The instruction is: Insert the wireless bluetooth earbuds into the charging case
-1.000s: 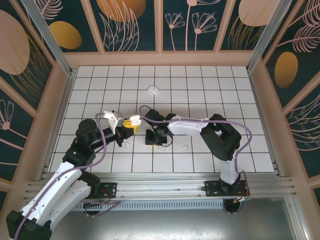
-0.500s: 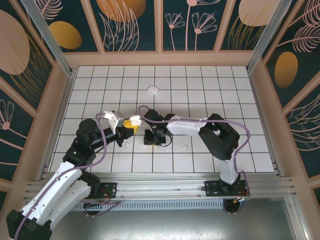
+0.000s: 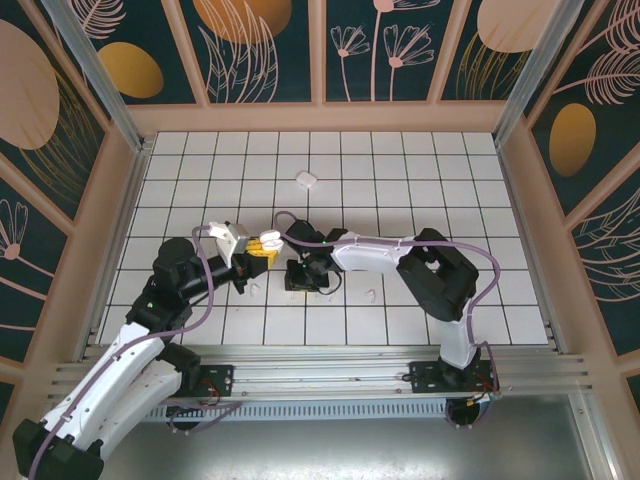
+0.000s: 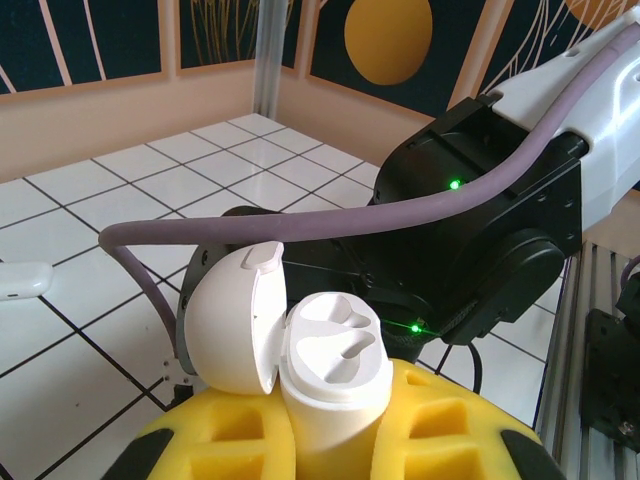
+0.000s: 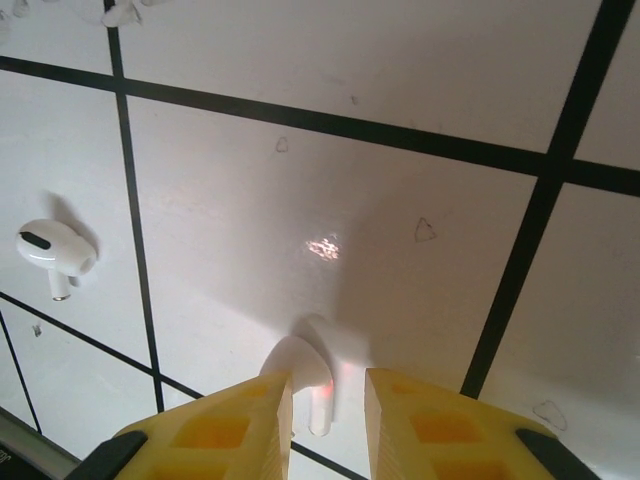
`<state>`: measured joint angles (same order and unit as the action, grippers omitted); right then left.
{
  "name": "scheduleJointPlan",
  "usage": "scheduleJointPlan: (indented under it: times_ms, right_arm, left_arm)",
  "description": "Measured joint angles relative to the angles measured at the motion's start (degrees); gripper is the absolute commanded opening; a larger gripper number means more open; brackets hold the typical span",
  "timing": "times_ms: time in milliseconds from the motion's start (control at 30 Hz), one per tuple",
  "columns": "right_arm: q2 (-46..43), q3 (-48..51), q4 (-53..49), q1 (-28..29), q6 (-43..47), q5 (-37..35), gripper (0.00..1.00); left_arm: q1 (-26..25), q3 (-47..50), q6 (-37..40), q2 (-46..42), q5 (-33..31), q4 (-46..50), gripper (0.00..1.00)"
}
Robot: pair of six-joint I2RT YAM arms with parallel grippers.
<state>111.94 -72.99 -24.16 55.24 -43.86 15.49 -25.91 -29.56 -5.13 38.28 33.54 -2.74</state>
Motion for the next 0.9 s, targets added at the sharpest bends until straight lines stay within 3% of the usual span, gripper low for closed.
scheduleJointPlan:
  times_ms: [633, 900]
  right_arm:
    - [1.8, -1.6, 0.8, 0.9, 0.0, 0.0, 0.25]
    - [2.2, -3.1, -0.5, 1.5, 0.3, -1.0, 0.15]
  left_arm:
    - [0.0, 0.0, 0.0, 0.0, 0.0, 0.0, 0.00]
    - [0.0, 0.0, 0.0, 0.0, 0.0, 0.0, 0.00]
